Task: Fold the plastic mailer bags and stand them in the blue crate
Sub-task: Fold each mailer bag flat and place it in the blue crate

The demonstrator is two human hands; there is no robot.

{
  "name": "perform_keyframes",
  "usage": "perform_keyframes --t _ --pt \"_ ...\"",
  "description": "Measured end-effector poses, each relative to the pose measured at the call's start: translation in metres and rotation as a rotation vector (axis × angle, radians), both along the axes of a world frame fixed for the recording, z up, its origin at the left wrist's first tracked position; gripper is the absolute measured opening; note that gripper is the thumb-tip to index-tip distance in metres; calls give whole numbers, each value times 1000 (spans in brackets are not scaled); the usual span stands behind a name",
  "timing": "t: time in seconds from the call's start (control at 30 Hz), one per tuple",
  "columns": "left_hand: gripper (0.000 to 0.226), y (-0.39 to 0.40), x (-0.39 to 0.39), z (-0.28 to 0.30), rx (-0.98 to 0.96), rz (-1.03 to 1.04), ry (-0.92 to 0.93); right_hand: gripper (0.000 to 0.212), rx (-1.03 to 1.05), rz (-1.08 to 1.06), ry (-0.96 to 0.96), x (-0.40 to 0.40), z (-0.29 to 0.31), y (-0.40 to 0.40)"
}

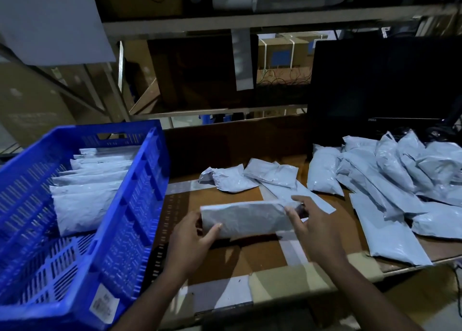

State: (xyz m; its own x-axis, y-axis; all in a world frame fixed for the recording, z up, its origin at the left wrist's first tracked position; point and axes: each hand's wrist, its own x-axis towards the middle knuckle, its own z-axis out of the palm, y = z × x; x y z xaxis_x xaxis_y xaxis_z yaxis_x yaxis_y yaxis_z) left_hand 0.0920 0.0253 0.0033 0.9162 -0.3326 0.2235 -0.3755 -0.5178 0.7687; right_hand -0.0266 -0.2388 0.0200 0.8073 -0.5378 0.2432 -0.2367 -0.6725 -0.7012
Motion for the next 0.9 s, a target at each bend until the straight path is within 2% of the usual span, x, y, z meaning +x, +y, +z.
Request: perform_keyframes --t 0.1,0.17,0.23,0.33,0.43,0.5,0.57,0.6,0.67,0.77,0.9 --pt "72 -3 2 -1 17 -6 122 40 -43 -22 112 13 -2 -7" --pt "85 -6 -1 -4 161 -16 144 46 -122 -15 189 18 -11 -7" --pt "90 -7 -7 -4 371 46 37 54 -247 5 278 21 -21 -5" --pt "79 -5 -10 -4 508 156 -155 50 -486 -7 308 21 -29 5" --pt "56 -12 -10 -2 449 52 -218 45 -548 112 141 28 -29 18" --pt "51 -24 -7 -7 473 -86 -197 61 -487 272 215 39 -28 30" --pt "51 -37 -3 -19 549 -223 -209 87 -448 417 289 48 -37 43" --pt "51 -40 0 -28 582 -257 -233 91 -474 450 318 50 -45 48" --pt "53 -38 -1 -44 645 -263 -310 82 -607 430 334 44 -63 54" --pt "53 -30 -12 -57 667 -284 -331 65 -575 394 372 28 -79 59" --pt "64 -31 -9 -55 710 -271 -326 67 -585 383 391 34 -76 58"
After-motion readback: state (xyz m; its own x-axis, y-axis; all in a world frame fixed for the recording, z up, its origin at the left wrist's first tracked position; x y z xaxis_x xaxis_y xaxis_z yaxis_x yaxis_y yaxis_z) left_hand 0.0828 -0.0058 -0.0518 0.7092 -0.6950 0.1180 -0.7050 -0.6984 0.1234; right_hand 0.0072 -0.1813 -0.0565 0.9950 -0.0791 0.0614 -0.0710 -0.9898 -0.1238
